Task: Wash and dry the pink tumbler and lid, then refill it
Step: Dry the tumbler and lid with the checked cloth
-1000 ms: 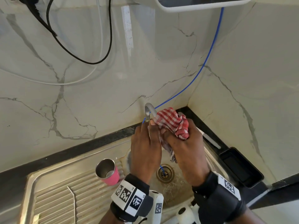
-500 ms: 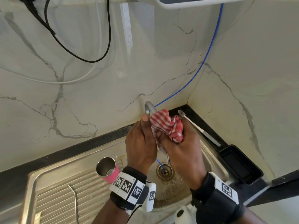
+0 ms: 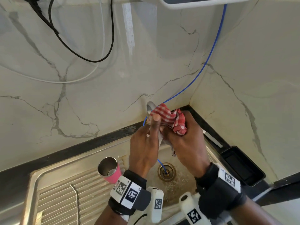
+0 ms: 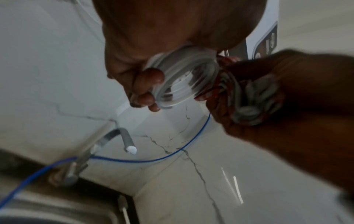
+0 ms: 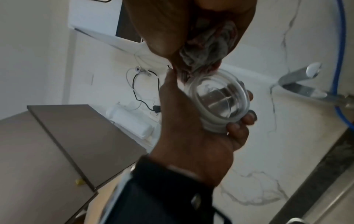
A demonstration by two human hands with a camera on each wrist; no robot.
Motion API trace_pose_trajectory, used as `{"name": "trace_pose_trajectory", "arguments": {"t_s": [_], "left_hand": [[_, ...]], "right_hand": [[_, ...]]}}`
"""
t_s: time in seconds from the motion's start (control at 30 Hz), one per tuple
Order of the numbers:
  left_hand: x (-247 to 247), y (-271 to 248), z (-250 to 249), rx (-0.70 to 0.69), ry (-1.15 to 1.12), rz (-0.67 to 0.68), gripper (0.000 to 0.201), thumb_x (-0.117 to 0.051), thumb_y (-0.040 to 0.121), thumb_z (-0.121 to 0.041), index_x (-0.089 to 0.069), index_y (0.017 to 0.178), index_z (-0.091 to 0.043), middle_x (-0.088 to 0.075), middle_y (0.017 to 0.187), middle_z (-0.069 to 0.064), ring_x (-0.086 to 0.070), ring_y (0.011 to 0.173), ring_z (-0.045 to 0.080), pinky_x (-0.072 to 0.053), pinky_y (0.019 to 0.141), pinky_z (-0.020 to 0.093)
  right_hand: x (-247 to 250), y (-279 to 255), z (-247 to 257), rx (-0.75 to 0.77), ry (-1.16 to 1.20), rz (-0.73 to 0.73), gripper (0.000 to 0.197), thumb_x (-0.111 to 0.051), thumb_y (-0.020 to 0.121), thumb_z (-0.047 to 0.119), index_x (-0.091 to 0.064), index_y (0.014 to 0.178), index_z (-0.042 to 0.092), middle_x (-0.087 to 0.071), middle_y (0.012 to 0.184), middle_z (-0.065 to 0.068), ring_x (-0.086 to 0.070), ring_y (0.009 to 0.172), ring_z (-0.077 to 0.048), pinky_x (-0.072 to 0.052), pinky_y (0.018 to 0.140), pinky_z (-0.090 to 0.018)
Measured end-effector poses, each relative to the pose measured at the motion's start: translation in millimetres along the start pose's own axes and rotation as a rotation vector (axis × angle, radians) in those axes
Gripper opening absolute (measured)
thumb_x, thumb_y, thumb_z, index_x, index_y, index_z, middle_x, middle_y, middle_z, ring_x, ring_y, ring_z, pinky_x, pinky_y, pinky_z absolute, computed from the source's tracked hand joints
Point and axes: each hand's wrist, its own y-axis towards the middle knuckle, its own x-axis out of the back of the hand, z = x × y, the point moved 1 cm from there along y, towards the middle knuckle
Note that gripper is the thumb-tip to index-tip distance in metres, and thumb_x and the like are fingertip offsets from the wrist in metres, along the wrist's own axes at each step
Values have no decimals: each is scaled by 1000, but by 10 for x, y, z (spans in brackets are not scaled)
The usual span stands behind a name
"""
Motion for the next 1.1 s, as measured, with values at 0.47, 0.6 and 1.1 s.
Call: {"name": "trace_pose_trajectory", "arguments": {"t_s": [0.47, 0.6, 1.1], "left_hand": [[188, -18, 0, 562, -879, 88, 53, -54, 99, -52, -70, 106, -1, -67, 87, 25, -63, 61, 36, -55, 53, 37], [265, -6, 29, 510, -870, -38, 41, -56, 103, -47, -68, 109, -9, -70, 84, 10, -69, 67, 23, -58, 54, 33], [238, -85, -147, 577, -920, 113, 71, -67, 93, -61, -65, 139, -7, -77, 121, 23, -76, 110, 36, -59, 102, 55]], "right_hand": [[66, -56, -291, -11, 134, 95, 28, -78, 91, 13, -66, 116, 18, -75, 108, -1, -73, 101, -22, -58, 89, -56], [154, -132, -320, -52, 179, 187, 34, -80, 88, 12, -67, 119, 16, -75, 112, -4, -73, 105, -22, -59, 93, -52], [101, -178, -206, 19, 152, -81, 27, -80, 89, 10, -67, 108, 24, -75, 98, 2, -73, 90, -18, -61, 81, -48]]}}
